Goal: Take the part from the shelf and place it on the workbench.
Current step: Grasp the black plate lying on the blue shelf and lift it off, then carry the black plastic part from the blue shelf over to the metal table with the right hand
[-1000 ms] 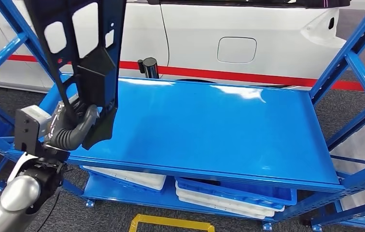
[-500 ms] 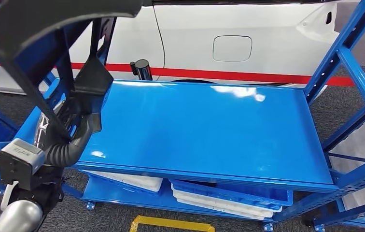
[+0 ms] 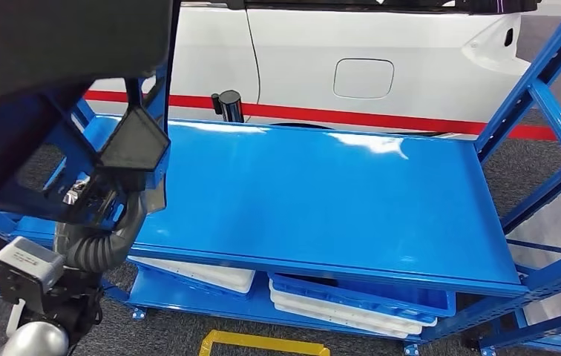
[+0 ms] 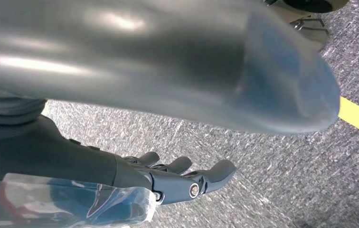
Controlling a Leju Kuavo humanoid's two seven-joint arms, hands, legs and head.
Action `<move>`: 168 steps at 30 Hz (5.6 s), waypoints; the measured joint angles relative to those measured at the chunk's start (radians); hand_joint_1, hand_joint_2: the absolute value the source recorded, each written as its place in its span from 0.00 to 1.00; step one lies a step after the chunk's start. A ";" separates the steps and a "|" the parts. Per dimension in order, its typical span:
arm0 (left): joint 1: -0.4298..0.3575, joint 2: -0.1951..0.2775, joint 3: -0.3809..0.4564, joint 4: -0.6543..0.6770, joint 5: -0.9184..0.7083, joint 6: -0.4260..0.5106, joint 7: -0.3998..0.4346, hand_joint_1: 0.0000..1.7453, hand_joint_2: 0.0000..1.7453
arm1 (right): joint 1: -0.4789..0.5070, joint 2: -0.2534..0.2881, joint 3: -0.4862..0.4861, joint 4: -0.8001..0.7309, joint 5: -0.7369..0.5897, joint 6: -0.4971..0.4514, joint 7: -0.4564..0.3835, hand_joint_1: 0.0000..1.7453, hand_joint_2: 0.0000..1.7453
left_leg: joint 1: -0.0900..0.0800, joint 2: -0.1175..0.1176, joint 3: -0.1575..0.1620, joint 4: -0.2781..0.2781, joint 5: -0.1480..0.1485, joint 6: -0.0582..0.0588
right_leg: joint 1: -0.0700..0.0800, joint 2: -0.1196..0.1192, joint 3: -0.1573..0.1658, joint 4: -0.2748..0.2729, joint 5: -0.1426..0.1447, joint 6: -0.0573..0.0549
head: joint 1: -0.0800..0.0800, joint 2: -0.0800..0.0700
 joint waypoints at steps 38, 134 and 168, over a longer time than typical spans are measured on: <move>0.179 -0.119 -0.072 -0.005 0.092 -0.042 -0.204 1.00 1.00 | 0.002 0.000 -0.005 0.000 -0.022 -0.010 0.013 0.00 0.00 | 0.000 -0.003 -0.010 0.017 -0.004 -0.005 | -0.008 0.001 0.050 -0.051 0.030 0.006 | 0.005 0.000; 0.218 -0.159 -0.114 0.038 0.173 -0.082 -0.280 1.00 1.00 | -0.002 -0.049 -0.006 0.000 -0.078 -0.072 -0.033 0.00 0.00 | -0.005 0.009 -0.018 0.020 0.003 -0.002 | -0.008 -0.008 0.107 -0.113 0.028 0.008 | 0.011 0.000; 0.196 -0.188 -0.125 0.063 0.164 -0.090 -0.302 1.00 1.00 | -0.004 -0.079 -0.019 0.006 -0.097 -0.048 -0.021 0.00 0.00 | -0.014 0.032 -0.034 0.023 0.016 -0.005 | 0.001 -0.027 0.111 -0.139 0.039 -0.017 | 0.013 0.000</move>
